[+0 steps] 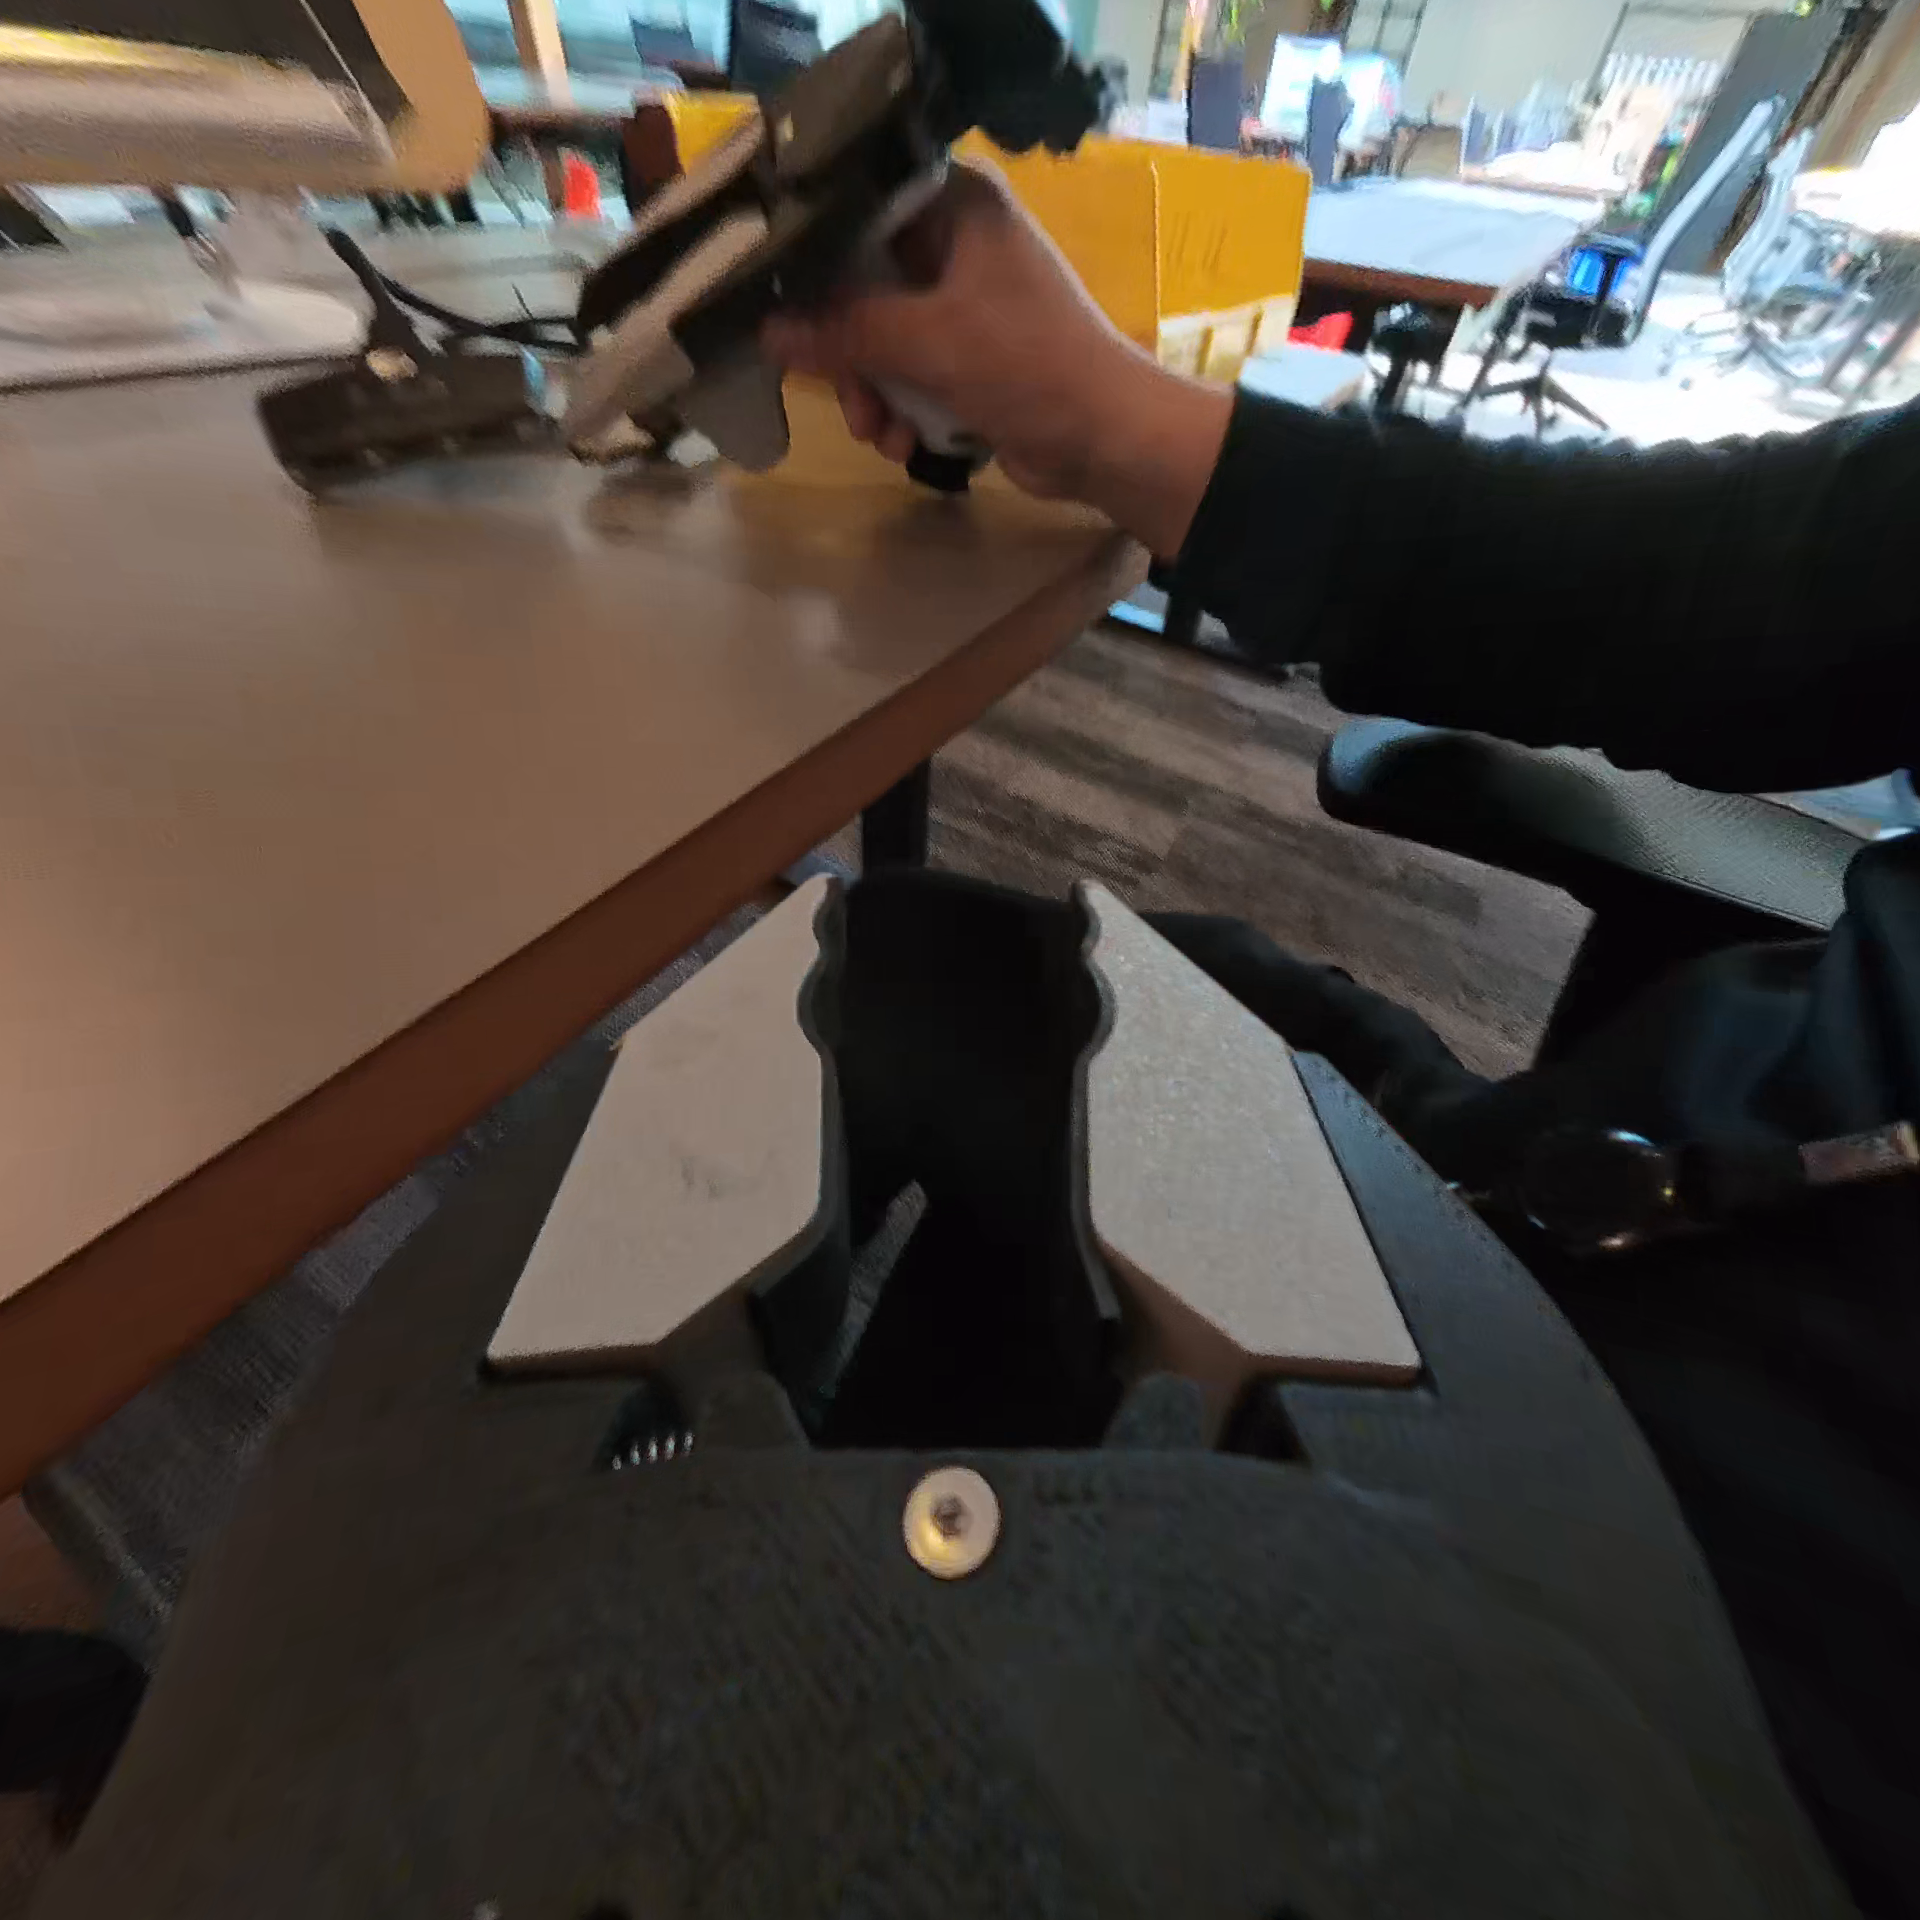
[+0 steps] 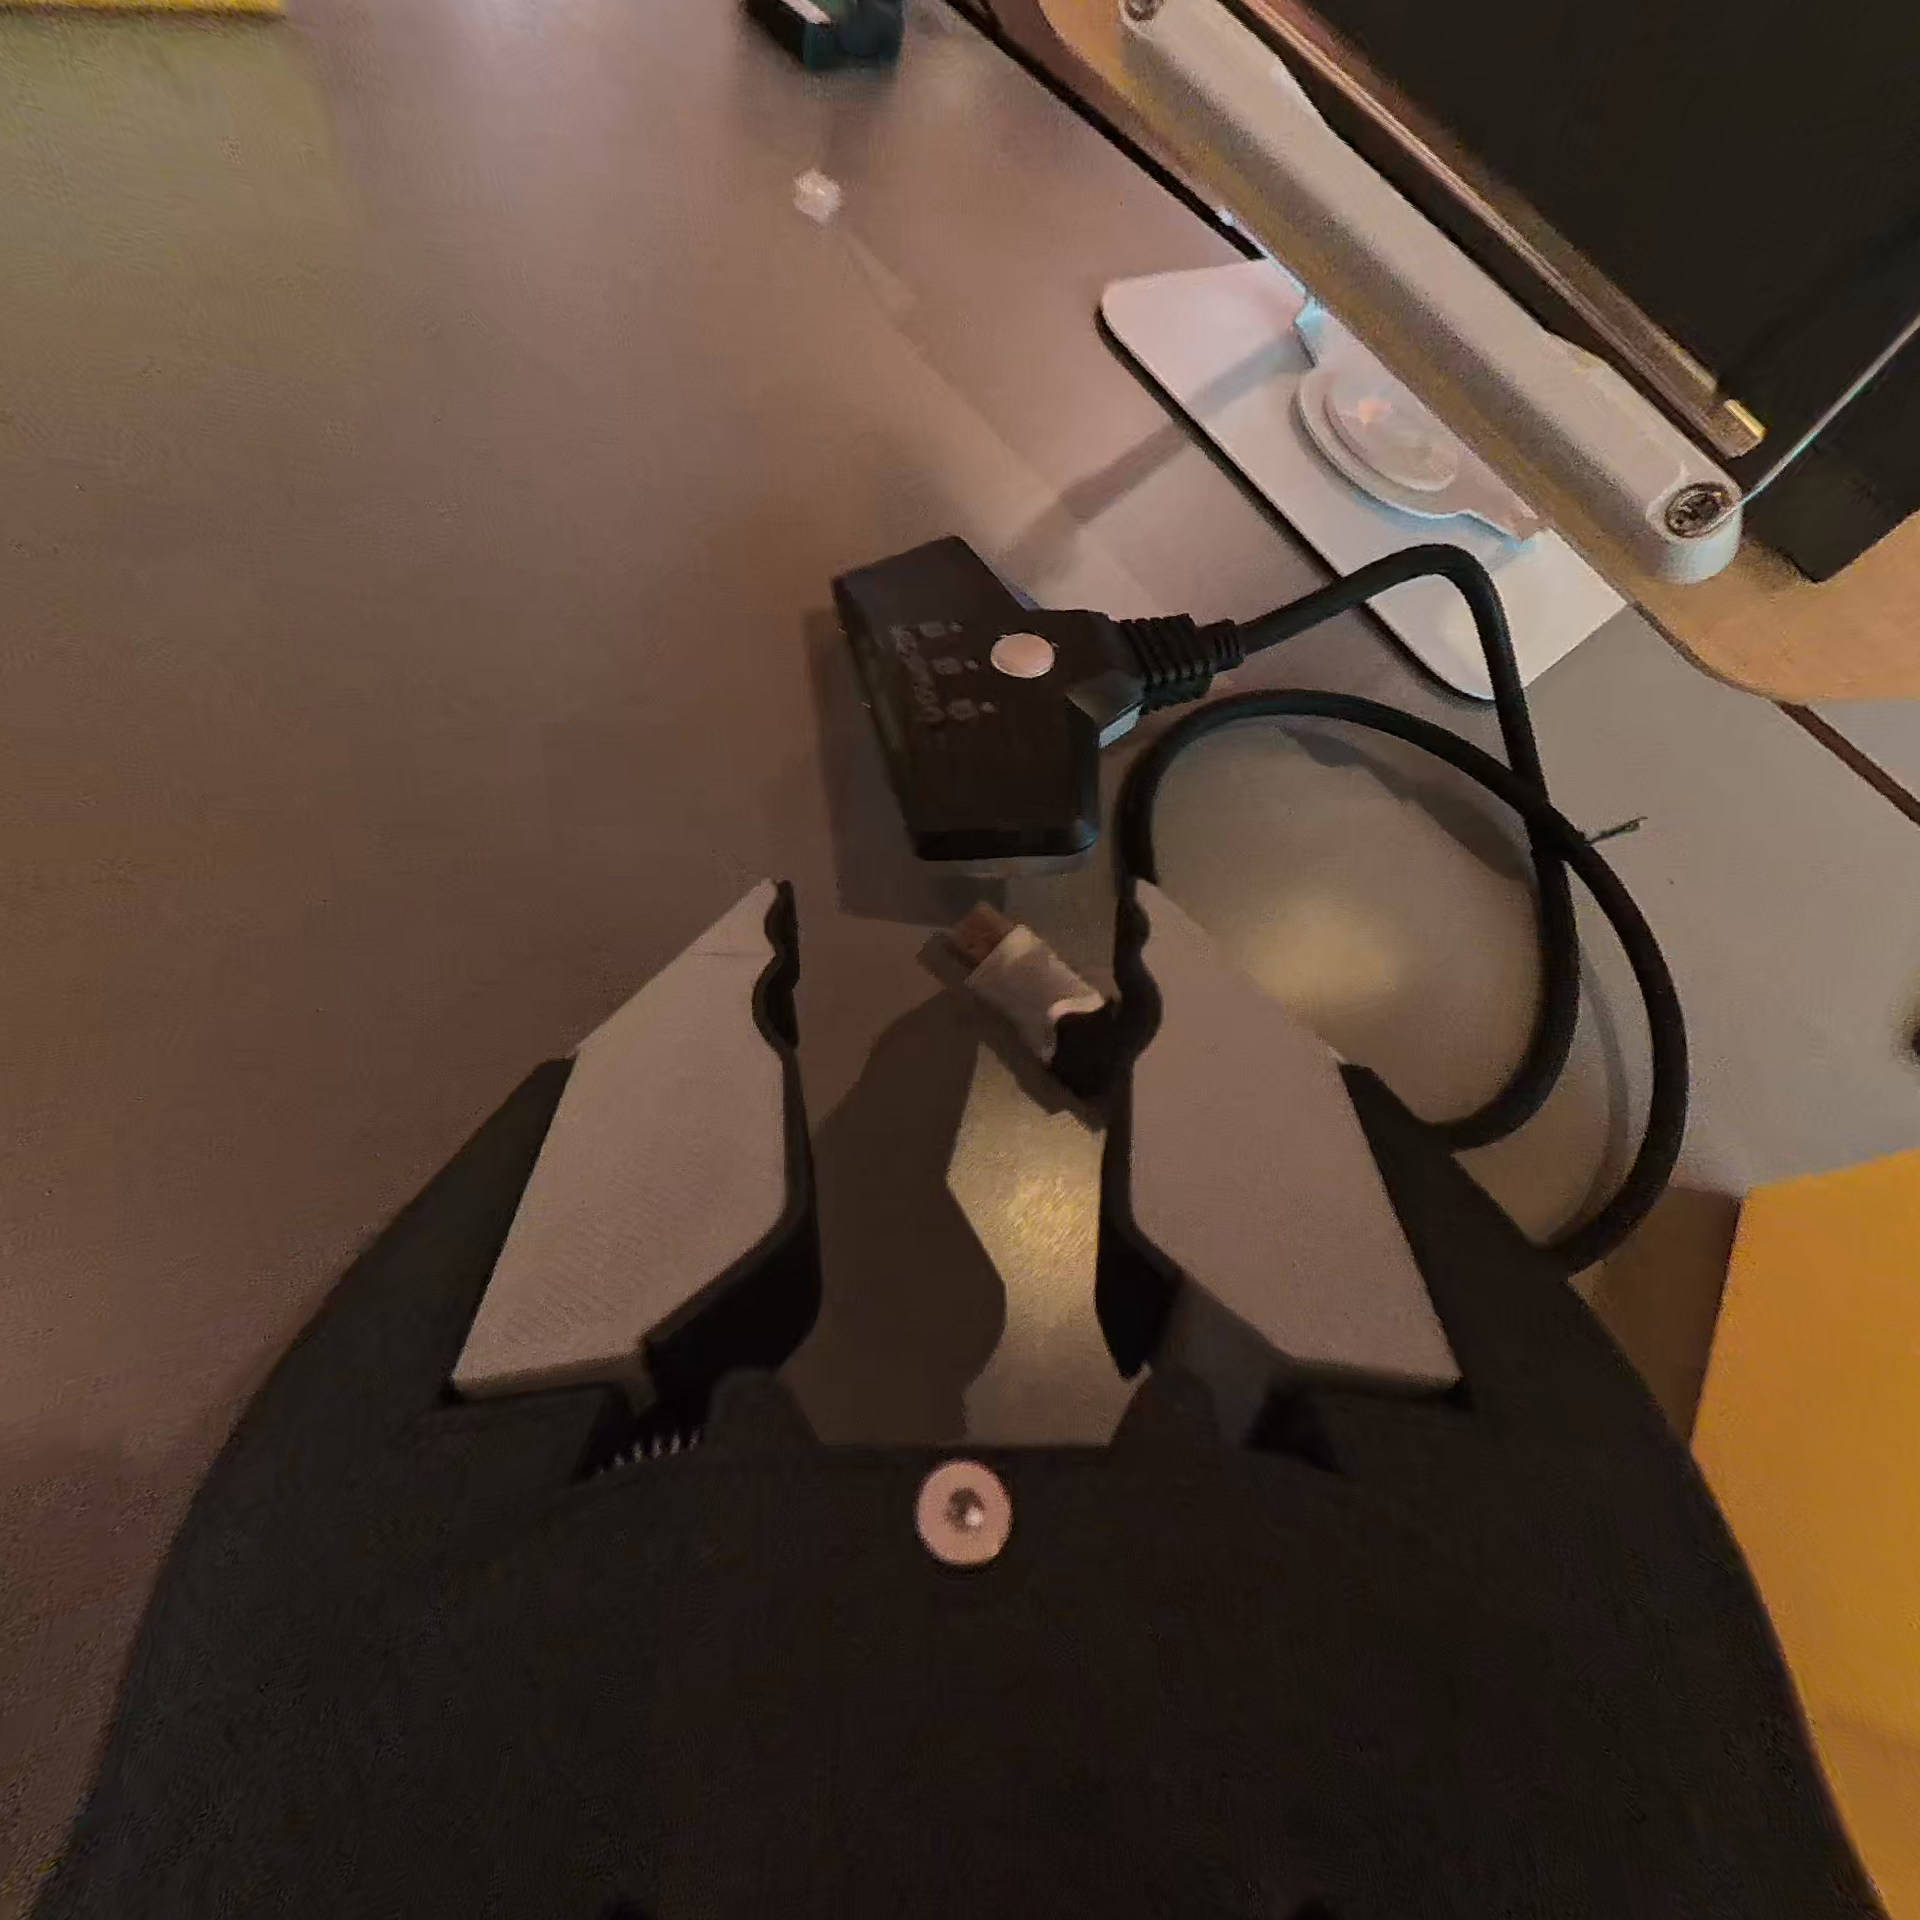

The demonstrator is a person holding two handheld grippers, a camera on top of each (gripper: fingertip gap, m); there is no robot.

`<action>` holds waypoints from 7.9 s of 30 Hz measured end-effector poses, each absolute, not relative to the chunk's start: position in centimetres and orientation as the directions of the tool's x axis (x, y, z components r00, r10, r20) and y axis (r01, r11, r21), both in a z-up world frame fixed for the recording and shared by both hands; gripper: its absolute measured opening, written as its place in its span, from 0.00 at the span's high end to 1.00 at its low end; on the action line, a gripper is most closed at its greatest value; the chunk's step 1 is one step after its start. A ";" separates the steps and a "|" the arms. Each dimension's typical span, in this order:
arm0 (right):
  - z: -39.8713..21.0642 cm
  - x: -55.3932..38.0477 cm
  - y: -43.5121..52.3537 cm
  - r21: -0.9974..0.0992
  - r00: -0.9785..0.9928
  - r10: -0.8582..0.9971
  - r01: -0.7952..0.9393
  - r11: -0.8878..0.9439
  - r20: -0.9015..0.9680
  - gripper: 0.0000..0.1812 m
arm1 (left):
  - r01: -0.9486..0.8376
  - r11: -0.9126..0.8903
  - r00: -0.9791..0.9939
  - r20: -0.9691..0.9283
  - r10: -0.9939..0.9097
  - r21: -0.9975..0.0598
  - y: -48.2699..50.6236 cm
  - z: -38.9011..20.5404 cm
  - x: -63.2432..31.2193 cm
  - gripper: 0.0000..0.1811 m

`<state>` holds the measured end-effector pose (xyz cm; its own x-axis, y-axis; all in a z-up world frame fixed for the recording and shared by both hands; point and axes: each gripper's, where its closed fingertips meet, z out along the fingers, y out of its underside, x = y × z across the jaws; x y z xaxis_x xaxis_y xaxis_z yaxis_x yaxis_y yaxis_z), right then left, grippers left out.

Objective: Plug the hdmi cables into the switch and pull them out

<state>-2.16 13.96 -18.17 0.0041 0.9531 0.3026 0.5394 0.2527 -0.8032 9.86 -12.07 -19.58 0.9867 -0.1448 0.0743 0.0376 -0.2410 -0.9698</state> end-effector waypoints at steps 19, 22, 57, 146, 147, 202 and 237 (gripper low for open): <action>-19.8 -4.1 12.7 -0.745 -0.240 0.919 0.538 0.394 0.312 0.76 | -0.163 0.021 0.982 -0.164 -0.095 -0.986 -11.8 -17.8 6.9 0.91; -19.5 -4.5 11.5 -0.751 -0.266 0.907 0.509 0.421 0.328 0.76 | -0.047 -0.053 0.993 -0.041 -0.109 -0.998 -11.6 -19.5 4.7 0.84; -15.9 -2.3 7.0 -0.846 -0.337 0.870 0.274 0.456 0.360 0.75 | -0.060 -0.127 0.998 -0.061 0.000 -0.990 -12.7 -19.9 5.1 0.86; -14.0 -1.4 3.3 -0.919 -0.407 0.873 0.160 0.359 0.270 0.79 | -0.080 -0.849 0.409 -0.794 0.450 -0.523 -23.0 5.9 -32.2 0.97; -14.1 -1.4 3.3 -0.918 -0.407 0.872 0.162 0.361 0.272 0.79 | -0.124 -0.824 0.389 -0.791 0.472 -0.553 -22.3 8.0 -31.2 0.97; -15.6 -2.5 3.8 -0.884 -0.329 0.898 0.267 0.385 0.292 1.00 | -0.011 -0.875 0.894 -0.396 0.209 -0.485 -11.2 -17.6 -12.9 0.97; -17.6 -6.4 7.2 -0.792 -0.526 0.848 0.489 0.367 0.069 0.74 | -0.252 -0.434 0.934 -0.335 0.125 -0.865 -0.9 -13.5 -10.1 0.72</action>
